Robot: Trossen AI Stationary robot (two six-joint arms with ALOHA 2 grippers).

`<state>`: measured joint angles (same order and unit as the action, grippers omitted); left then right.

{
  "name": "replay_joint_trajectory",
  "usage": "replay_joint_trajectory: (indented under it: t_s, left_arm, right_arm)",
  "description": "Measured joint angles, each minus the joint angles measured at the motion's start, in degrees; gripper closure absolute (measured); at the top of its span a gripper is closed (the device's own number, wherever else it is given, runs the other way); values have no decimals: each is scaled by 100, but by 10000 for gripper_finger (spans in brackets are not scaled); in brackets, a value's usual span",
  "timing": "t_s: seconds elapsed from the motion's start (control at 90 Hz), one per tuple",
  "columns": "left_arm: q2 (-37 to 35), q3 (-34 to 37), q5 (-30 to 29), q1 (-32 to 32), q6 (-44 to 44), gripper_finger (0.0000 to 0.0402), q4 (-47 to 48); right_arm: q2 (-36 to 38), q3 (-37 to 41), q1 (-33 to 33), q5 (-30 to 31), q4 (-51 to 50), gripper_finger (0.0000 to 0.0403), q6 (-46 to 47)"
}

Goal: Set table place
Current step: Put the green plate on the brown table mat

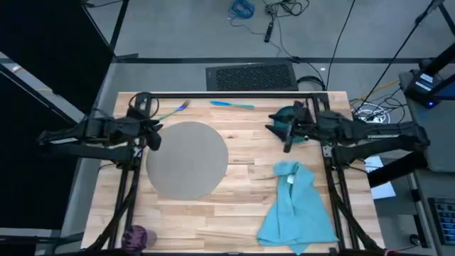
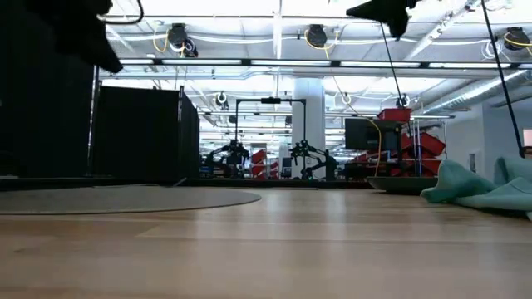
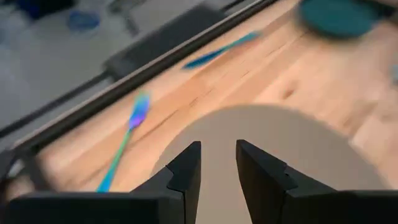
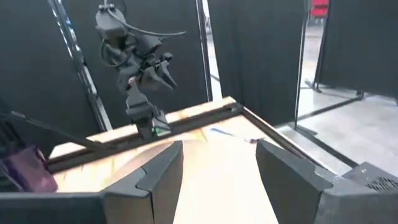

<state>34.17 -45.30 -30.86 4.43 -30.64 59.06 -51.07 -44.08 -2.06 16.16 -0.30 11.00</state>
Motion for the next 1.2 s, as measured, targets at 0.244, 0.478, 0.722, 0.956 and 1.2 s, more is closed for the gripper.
replay_joint_trajectory:
  t_s: [0.244,0.478,0.722,0.956,1.2]
  left_arm:
    - [826,76,-214,169,-561,316,304]
    - [1863,81,-304,591,-792,316,587]
    - [2712,95,241,1129,23,316,294]
    - [2784,900,1354,1911,921,316,-1082]
    - [2901,1227,1483,2060,854,316,-1470]
  right_arm:
    - [-531,-26,-176,0,8,216,195]
    - [-905,-25,-169,-168,25,216,264]
    - [-1150,-24,-158,-745,45,216,359]
    - [-1294,-24,9,-750,51,216,358]
    - [-1331,-24,189,-745,51,216,365]
